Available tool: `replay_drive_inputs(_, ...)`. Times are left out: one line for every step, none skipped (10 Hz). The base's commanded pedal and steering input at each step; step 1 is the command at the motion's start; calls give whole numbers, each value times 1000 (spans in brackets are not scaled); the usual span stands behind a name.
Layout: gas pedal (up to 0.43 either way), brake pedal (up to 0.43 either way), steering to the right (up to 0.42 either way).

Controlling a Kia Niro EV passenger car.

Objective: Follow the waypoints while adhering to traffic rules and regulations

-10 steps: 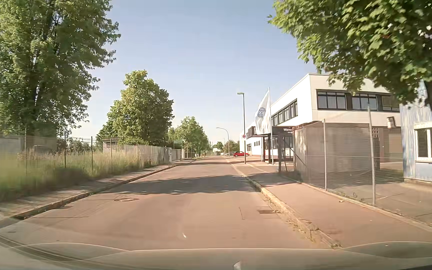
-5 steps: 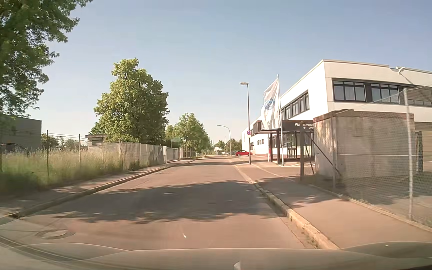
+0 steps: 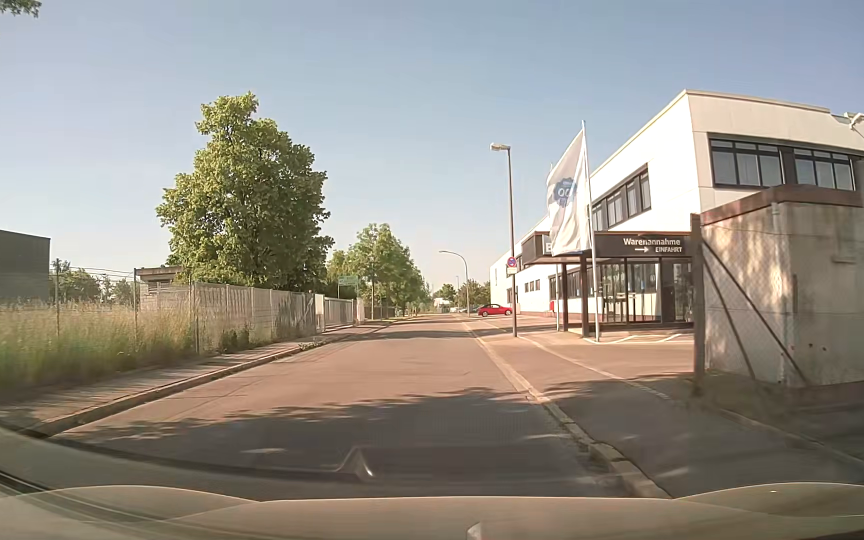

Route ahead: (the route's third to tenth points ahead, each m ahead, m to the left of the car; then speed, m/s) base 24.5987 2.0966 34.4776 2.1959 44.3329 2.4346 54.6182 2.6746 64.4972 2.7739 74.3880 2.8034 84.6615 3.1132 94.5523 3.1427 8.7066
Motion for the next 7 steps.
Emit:
replay_drive_inputs(0,0,-13)
replay_drive_inputs(0,0,-12)
replay_drive_inputs(0,0,-12)
replay_drive_inputs(0,0,-11)
replay_drive_inputs(8,0,-13)
replay_drive_inputs(67,0,-15)
replay_drive_inputs(67,0,-16)
